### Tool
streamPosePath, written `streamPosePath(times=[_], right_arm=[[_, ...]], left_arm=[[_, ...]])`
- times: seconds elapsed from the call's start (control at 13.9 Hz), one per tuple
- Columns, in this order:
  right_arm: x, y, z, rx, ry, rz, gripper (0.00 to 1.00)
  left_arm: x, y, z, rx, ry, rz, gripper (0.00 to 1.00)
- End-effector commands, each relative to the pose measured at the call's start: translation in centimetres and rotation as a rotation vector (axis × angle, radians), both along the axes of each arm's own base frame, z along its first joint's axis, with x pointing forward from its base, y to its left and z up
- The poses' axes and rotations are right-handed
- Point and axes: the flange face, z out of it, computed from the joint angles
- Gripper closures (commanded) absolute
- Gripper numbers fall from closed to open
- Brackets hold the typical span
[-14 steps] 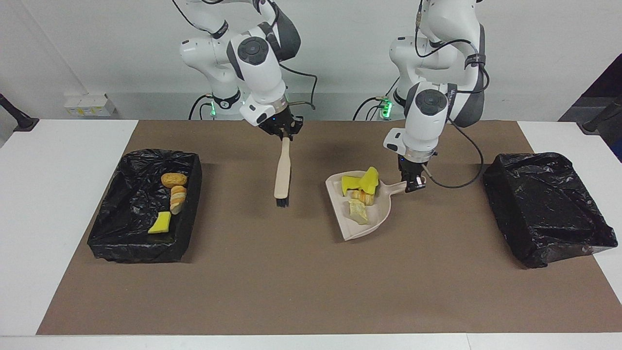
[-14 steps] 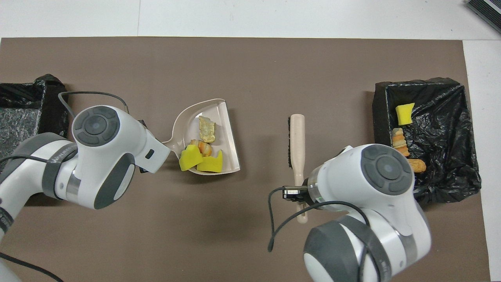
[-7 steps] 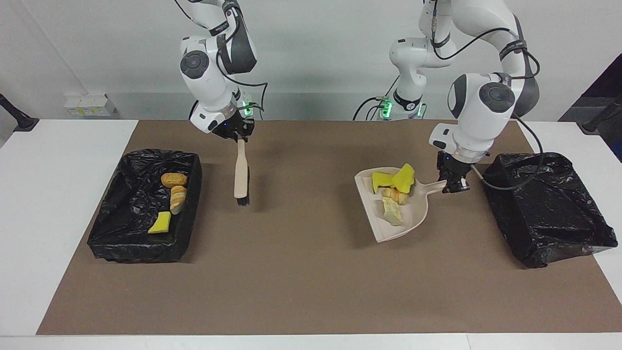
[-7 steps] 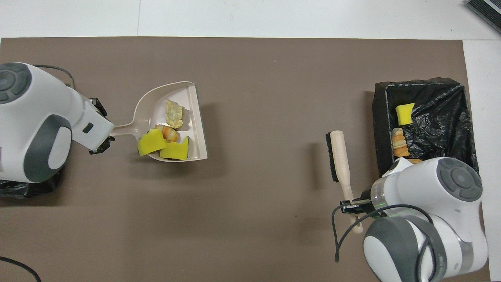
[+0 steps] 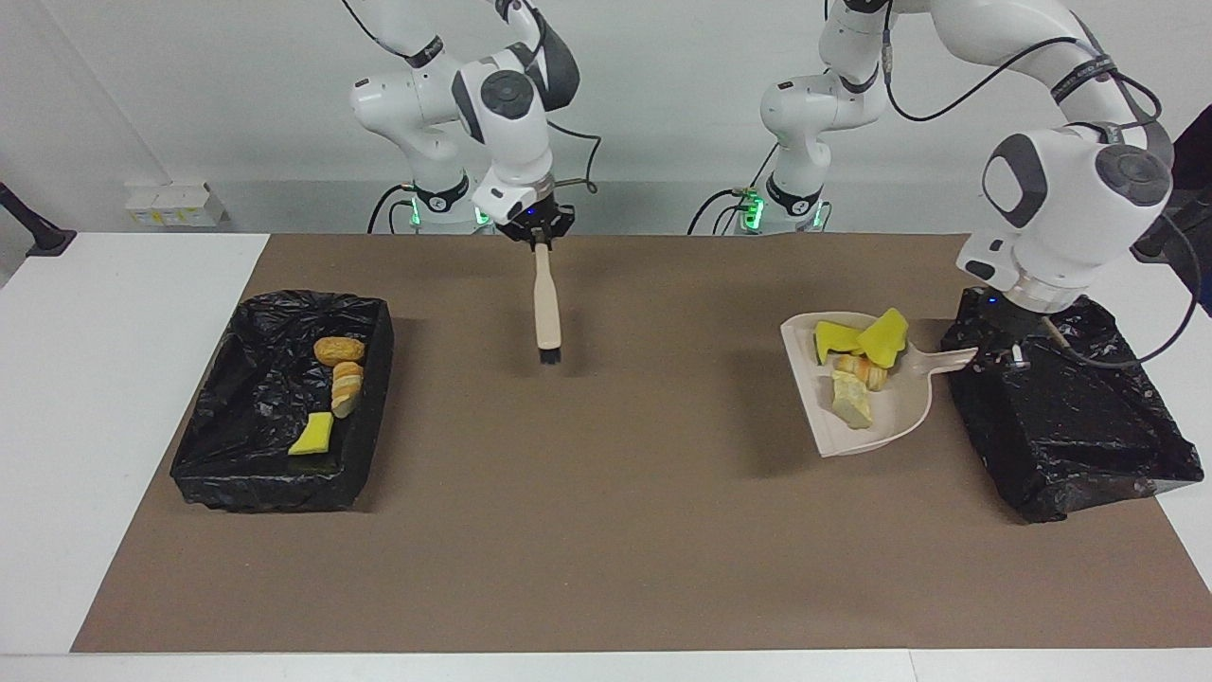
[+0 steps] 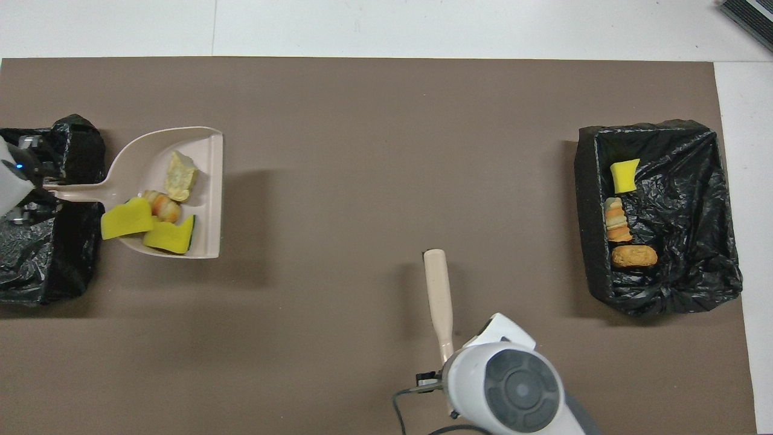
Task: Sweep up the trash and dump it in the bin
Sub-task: 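Carry the loaded dustpan over the bin with the left gripper and tip it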
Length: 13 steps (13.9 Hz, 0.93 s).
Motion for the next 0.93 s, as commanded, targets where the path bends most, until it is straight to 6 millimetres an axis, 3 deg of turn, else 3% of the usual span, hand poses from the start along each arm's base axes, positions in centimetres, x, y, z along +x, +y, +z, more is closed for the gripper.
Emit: streamPosePath(times=[0.0,0.22,0.29,0.5,0.65,0.72,0.86], right_arm=[[-0.3,6.4,-1.8,0.021,0.009,-0.035,1.00],[-0.4,12.6,-2.5,0.035,0.022,-0.076,1.00],[-0.8,14.3,-3.6,0.019,0.032,-0.078,1.00],[-0.9,14.9,-5.3,0.025,0.019,-0.072,1.00],[-1.0,14.8,-5.5,0.020,0.023,-0.072,1.00],[-1.1,14.7,-5.6,0.020,0.022,-0.072,0.94],[-1.0,14.7,-5.7,0.020,0.022,-0.072,0.70]], left_arm=[[-0.7,7.2,0.9,-0.004,0.007,-0.068,1.00],[-1.5,15.2,2.6,0.001,-0.006,-0.130,1.00],[-1.6,17.2,3.1,0.008,0.002,-0.149,1.00],[-0.8,22.1,5.2,0.075,0.011,-0.178,1.00],[-0.4,23.9,5.7,0.161,0.017,-0.182,1.00],[0.0,24.3,6.2,0.208,0.010,-0.193,1.00],[0.6,24.7,6.8,0.281,-0.012,-0.204,1.00]])
